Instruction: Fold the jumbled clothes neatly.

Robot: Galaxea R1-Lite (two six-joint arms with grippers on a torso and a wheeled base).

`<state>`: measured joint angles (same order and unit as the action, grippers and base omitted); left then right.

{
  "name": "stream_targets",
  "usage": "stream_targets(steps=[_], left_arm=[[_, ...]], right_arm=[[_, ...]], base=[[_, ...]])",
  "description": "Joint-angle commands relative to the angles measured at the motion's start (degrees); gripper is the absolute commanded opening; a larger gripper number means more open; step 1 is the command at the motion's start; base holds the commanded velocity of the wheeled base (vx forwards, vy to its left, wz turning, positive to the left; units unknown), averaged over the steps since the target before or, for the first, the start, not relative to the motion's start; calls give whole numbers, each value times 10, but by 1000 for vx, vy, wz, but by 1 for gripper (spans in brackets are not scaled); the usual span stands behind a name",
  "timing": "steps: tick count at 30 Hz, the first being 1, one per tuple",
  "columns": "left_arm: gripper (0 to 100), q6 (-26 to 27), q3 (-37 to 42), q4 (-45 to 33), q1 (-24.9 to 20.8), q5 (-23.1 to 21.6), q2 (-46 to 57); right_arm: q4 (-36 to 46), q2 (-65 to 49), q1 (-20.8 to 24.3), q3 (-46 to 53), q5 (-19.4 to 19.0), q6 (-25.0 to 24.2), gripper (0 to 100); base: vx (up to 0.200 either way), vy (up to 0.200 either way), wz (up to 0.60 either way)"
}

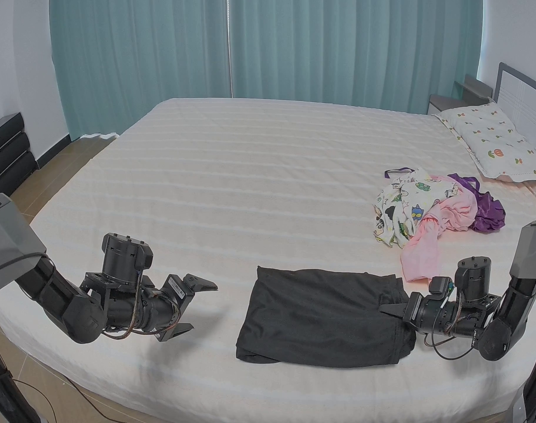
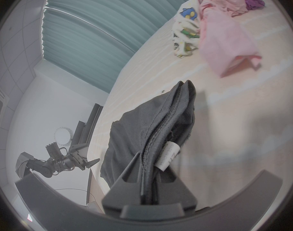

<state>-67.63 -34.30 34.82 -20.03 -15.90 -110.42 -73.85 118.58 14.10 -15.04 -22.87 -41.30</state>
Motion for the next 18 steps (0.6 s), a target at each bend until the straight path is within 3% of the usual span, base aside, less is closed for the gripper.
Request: stream_targets(steps=[1, 13, 18], left_arm=[[100, 0, 3, 0, -4, 0, 7], [100, 0, 8, 1, -9, -1, 3], [100, 0, 7, 2, -9, -1, -1]], right_arm=[[0, -3, -1, 5, 0, 2, 0], [5, 2, 1, 8, 1, 4, 0], [5, 10, 5, 7, 1, 4, 0]], base=[[0, -200, 0], [0, -200, 0], [0, 0, 0]])
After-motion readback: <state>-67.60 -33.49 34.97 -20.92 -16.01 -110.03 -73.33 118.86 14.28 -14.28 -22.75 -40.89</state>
